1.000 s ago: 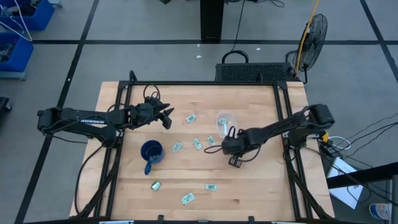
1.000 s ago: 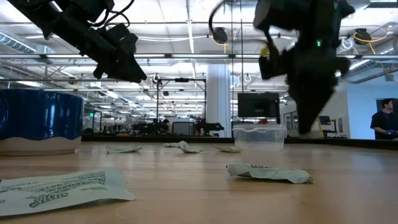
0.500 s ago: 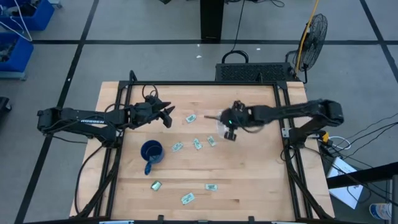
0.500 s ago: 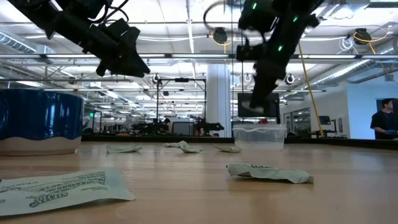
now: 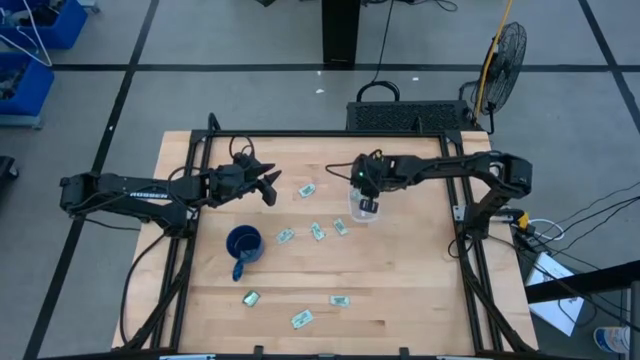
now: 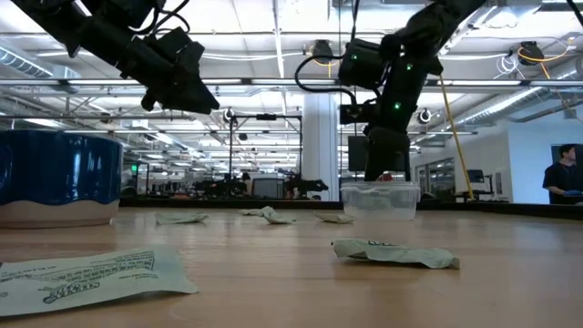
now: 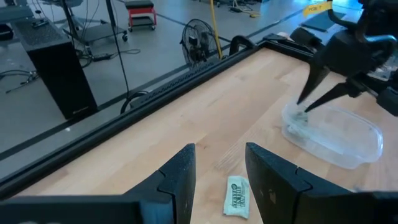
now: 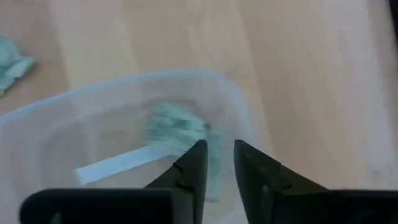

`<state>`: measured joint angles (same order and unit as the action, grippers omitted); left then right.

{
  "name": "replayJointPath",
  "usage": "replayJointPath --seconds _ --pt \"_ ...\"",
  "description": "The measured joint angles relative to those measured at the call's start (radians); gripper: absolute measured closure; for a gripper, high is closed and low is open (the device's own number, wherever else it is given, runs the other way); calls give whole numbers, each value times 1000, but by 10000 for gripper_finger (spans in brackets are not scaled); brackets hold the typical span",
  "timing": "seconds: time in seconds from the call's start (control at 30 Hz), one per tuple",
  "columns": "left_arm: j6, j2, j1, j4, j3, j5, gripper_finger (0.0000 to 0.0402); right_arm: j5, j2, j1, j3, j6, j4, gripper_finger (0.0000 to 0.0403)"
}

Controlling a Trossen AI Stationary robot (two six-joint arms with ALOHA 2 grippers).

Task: Pick and place Stevia / Truvia into bins
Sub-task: Put the light green stevia packet into the transparent container

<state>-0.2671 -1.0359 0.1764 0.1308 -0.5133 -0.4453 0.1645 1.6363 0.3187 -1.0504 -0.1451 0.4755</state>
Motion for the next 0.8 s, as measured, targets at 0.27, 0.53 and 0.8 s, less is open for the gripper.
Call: replayJointPath --seconds 0.27,0.53,0.8 --pt "2 0 0 -1 0 2 256 16 -78 -24 0 4 -2 298" --pt "-25 0 0 -47 0 9 256 -9 -202 -131 -1 294 31 304" --pt "-29 0 0 -83 0 11 256 -8 -232 -303 -1 430 6 305"
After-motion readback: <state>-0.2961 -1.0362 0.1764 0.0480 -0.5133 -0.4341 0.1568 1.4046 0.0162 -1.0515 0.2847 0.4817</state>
